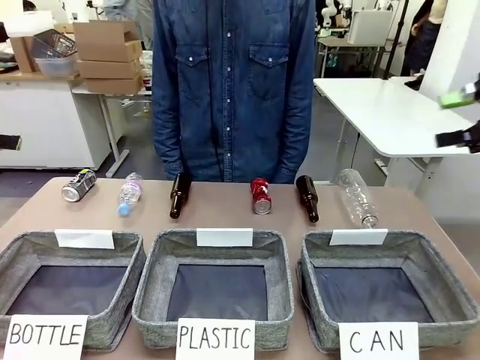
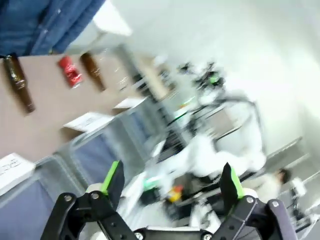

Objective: Sort the can waste into the basket.
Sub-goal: Pick up the can waste from the table and place it in the right Fabric basket.

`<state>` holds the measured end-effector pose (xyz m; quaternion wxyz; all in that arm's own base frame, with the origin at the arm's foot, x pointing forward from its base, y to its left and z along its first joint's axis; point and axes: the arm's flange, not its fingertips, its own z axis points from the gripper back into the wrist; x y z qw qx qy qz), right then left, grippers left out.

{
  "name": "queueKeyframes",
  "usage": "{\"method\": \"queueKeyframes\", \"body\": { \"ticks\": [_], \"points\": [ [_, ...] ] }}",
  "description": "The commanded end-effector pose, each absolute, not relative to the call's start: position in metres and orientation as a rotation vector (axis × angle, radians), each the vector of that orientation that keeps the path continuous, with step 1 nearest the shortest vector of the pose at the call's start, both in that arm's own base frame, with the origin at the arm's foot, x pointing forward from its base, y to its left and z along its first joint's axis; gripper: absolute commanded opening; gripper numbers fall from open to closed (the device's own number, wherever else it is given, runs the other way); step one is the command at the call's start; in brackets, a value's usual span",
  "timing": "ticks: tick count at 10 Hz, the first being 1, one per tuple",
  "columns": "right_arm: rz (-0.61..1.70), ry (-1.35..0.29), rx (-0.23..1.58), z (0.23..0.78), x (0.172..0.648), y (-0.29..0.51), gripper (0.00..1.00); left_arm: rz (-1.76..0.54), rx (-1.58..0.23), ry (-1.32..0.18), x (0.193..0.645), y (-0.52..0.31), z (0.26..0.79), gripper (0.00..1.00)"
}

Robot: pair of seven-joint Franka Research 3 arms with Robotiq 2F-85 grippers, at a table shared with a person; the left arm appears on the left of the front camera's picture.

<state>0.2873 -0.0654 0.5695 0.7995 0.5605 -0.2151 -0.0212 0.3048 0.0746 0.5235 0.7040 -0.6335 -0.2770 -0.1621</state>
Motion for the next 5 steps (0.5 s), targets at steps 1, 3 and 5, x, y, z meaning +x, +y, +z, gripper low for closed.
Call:
{"method": "queueKeyframes", "body": {
  "ticks": [1, 3, 5],
  "points": [
    [-0.278, -0.547, 1.290, 0.569, 0.287, -0.061, 1.00, -0.211, -1.567, -0.590, 0.319, 0.051, 0.514, 1.00],
    [-0.284, -0.638, 1.080, 0.563, 0.288, -0.051, 1.00, -0.121, -1.292, -0.551, 0.323, 0.044, 0.523, 1.00],
    [-0.260, -0.502, 1.287, 0.571, 0.294, -0.086, 1.00, -0.204, -1.580, -0.589, 0.327, 0.066, 0.512, 1.00]
  ]
}}
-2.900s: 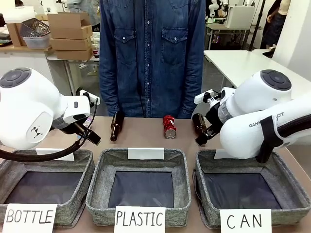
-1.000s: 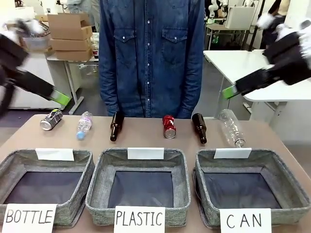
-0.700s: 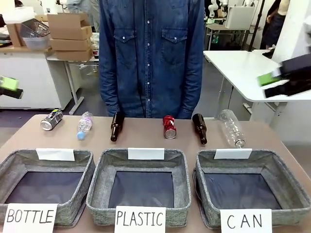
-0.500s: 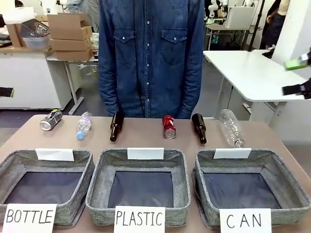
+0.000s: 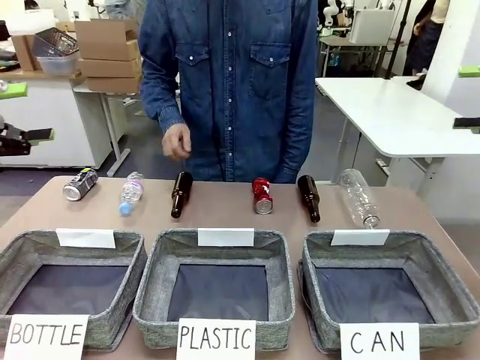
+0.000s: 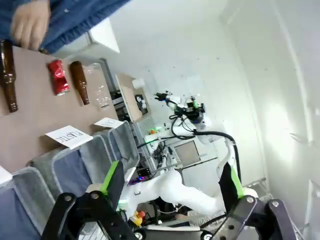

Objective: Sort the can waste into the basket.
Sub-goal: Pick up the can waste from the table and place it in the right Fabric basket.

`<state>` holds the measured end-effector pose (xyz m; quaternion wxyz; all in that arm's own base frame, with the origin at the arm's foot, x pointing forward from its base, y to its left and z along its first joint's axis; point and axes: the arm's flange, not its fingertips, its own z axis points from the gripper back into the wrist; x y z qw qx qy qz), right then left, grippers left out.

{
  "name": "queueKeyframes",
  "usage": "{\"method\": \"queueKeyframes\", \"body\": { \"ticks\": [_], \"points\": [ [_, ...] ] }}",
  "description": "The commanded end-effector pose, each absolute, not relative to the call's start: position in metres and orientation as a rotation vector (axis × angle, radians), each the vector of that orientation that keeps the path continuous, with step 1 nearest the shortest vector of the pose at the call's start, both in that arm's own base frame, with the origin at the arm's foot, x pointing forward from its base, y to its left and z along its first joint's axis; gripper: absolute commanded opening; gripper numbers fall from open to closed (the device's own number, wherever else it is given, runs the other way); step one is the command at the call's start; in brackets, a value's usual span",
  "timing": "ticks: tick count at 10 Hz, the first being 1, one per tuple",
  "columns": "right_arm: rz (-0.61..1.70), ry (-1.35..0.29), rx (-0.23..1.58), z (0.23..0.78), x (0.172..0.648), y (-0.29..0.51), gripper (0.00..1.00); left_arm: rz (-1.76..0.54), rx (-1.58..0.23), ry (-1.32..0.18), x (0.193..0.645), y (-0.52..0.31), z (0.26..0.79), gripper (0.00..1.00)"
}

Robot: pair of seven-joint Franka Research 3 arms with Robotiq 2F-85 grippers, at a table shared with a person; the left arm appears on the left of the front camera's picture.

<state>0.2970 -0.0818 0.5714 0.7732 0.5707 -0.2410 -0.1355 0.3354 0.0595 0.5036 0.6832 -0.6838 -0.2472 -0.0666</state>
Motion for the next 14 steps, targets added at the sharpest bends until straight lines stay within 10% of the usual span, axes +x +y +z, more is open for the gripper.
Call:
{"method": "queueKeyframes", "body": {
  "ticks": [1, 5, 11, 14],
  "points": [
    [-0.260, -0.502, 1.287, 0.571, 0.294, -0.086, 1.00, -0.204, -1.580, -0.589, 0.327, 0.066, 0.512, 1.00],
    [-0.260, -0.502, 1.287, 0.571, 0.294, -0.086, 1.00, -0.186, -1.570, -0.562, 0.321, 0.067, 0.513, 1.00],
    [-0.260, -0.502, 1.287, 0.571, 0.294, -0.086, 1.00, -0.061, -0.857, -0.263, 0.370, 0.080, 0.499, 1.00],
    [-0.260, -0.502, 1.287, 0.571, 0.294, -0.086, 1.00, -0.258, -1.207, -0.427, 0.330, 0.117, 0.550, 1.00]
  ]
}}
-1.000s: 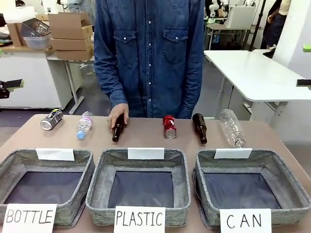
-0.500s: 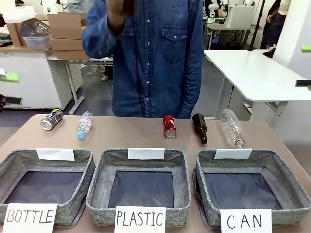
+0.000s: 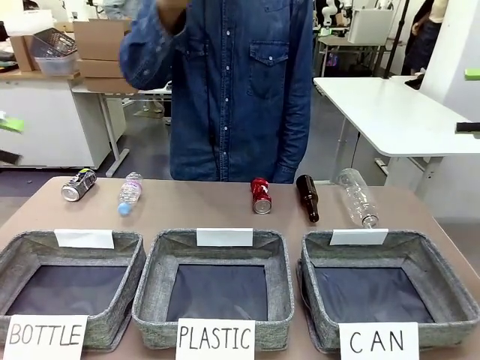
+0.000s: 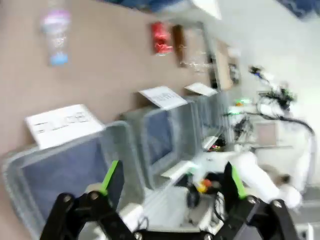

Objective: Sort the can waste into the basket.
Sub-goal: Pick up the can waste from the table and place it in the right Fabric basket.

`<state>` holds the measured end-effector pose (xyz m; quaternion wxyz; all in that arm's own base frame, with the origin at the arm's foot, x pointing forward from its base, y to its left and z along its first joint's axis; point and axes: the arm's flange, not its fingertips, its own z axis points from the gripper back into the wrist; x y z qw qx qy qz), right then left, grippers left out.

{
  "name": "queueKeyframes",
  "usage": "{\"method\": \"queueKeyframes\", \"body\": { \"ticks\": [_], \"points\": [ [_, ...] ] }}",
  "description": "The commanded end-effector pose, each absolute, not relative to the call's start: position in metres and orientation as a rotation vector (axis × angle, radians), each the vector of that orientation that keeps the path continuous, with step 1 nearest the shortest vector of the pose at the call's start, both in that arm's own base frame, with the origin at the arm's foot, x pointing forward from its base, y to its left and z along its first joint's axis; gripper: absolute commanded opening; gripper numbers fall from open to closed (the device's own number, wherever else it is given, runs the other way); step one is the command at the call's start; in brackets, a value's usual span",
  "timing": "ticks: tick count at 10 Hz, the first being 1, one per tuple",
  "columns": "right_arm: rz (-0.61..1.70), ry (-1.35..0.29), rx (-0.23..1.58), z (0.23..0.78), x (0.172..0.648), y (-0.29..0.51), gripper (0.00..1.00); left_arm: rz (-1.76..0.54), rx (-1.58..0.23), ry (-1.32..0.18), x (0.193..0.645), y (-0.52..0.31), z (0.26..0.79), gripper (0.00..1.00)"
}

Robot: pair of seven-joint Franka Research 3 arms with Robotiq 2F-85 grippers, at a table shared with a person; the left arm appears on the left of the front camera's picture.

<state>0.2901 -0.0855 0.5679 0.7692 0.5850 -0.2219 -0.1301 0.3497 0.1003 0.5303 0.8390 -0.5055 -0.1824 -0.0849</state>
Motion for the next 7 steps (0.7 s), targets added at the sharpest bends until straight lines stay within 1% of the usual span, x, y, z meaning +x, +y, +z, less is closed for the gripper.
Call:
{"method": "queueKeyframes", "body": {
  "ticks": [1, 2, 3, 4, 5, 6, 7],
  "points": [
    [-0.260, -0.502, 1.287, 0.571, 0.294, -0.086, 1.00, -0.324, -1.241, -0.473, 0.297, 0.138, 0.572, 1.00],
    [-0.260, -0.502, 1.287, 0.571, 0.294, -0.086, 1.00, -0.331, -1.255, -0.591, 0.251, 0.168, 0.594, 1.00],
    [-0.260, -0.502, 1.287, 0.571, 0.294, -0.086, 1.00, -0.318, -1.285, -0.701, 0.213, 0.193, 0.601, 1.00],
    [-0.260, -0.502, 1.287, 0.571, 0.294, -0.086, 1.00, -0.187, -1.257, -0.853, 0.179, 0.215, 0.599, 1.00],
    [-0.260, -0.502, 1.287, 0.571, 0.294, -0.086, 1.00, -0.161, -1.270, -0.943, 0.150, 0.226, 0.592, 1.00],
    [-0.260, -0.502, 1.287, 0.571, 0.294, -0.086, 1.00, -0.178, -1.284, -0.975, 0.133, 0.229, 0.585, 1.00],
    [-0.260, -0.502, 1.287, 0.571, 0.294, -0.086, 1.00, -0.160, -1.284, -0.962, 0.130, 0.227, 0.579, 1.00]
  ]
}}
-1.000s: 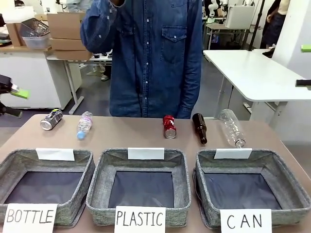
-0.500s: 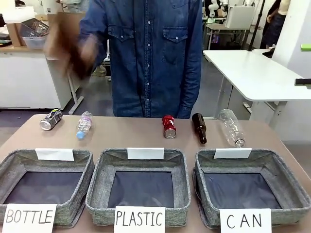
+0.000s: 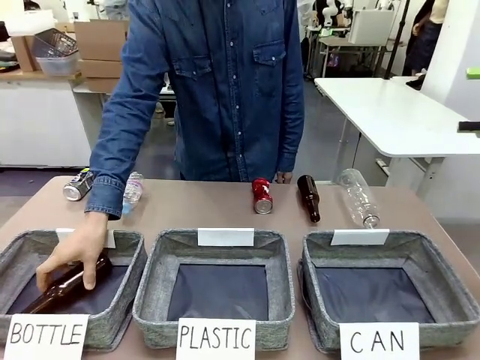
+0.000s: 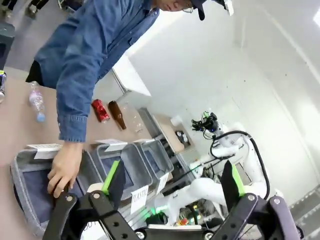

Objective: Sort the can waste into the basket.
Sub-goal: Pick up the can waste from the table and place it in the right Fabric basket.

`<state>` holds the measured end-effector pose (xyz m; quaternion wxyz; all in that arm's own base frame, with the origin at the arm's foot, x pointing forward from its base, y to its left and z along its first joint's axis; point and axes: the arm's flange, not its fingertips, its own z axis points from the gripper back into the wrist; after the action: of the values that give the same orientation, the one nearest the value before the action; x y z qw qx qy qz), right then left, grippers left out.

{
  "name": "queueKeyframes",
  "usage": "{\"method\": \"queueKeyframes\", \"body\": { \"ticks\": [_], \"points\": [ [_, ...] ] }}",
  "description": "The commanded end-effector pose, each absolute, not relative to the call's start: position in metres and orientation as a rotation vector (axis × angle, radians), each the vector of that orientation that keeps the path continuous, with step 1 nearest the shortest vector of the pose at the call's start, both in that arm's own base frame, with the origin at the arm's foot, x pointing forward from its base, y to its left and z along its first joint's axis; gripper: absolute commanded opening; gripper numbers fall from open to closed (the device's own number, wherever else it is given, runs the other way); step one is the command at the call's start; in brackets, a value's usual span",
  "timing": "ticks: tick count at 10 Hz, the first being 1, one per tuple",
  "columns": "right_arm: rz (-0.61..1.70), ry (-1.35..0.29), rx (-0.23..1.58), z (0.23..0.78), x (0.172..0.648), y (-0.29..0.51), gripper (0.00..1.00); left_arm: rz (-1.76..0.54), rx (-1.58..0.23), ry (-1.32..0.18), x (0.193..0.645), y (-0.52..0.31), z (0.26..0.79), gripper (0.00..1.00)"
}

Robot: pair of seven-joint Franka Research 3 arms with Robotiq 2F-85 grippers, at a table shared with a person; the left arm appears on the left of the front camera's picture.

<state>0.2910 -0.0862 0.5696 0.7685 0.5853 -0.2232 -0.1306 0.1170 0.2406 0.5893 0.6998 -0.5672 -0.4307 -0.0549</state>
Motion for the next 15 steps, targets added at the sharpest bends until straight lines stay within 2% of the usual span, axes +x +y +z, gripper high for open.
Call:
{"method": "queueKeyframes", "body": {
  "ticks": [1, 4, 5, 7, 8, 9, 10, 12, 14, 15],
  "points": [
    [-0.260, -0.502, 1.287, 0.571, 0.294, -0.086, 1.00, -0.156, -1.283, -0.938, 0.132, 0.226, 0.578, 1.00],
    [-0.260, -0.502, 1.287, 0.571, 0.294, -0.086, 1.00, -0.155, -1.290, -0.909, 0.151, 0.227, 0.584, 1.00],
    [-0.260, -0.502, 1.287, 0.571, 0.294, -0.086, 1.00, -0.174, -1.275, -0.831, 0.174, 0.222, 0.592, 1.00],
    [-0.260, -0.502, 1.287, 0.571, 0.294, -0.086, 1.00, -0.130, -1.061, -0.561, 0.267, 0.191, 0.605, 1.00],
    [-0.260, -0.502, 1.287, 0.571, 0.294, -0.086, 1.00, -0.057, -0.846, -0.481, 0.317, 0.174, 0.604, 1.00],
    [-0.260, -0.502, 1.287, 0.571, 0.294, -0.086, 1.00, -0.092, -0.673, -0.384, 0.368, 0.152, 0.603, 1.00],
    [-0.260, -0.502, 1.287, 0.571, 0.294, -0.086, 1.00, -0.091, -0.500, -0.325, 0.405, 0.140, 0.598, 1.00],
    [-0.260, -0.502, 1.287, 0.571, 0.294, -0.086, 1.00, -0.079, -0.264, -0.212, 0.462, 0.125, 0.575, 1.00],
    [-0.260, -0.502, 1.287, 0.571, 0.294, -0.086, 1.00, -0.140, -0.149, -0.172, 0.498, 0.111, 0.540, 1.00],
    [-0.260, -0.502, 1.287, 0.571, 0.294, -0.086, 1.00, -0.200, -0.280, -0.189, 0.513, 0.102, 0.524, 1.00]
  ]
}}
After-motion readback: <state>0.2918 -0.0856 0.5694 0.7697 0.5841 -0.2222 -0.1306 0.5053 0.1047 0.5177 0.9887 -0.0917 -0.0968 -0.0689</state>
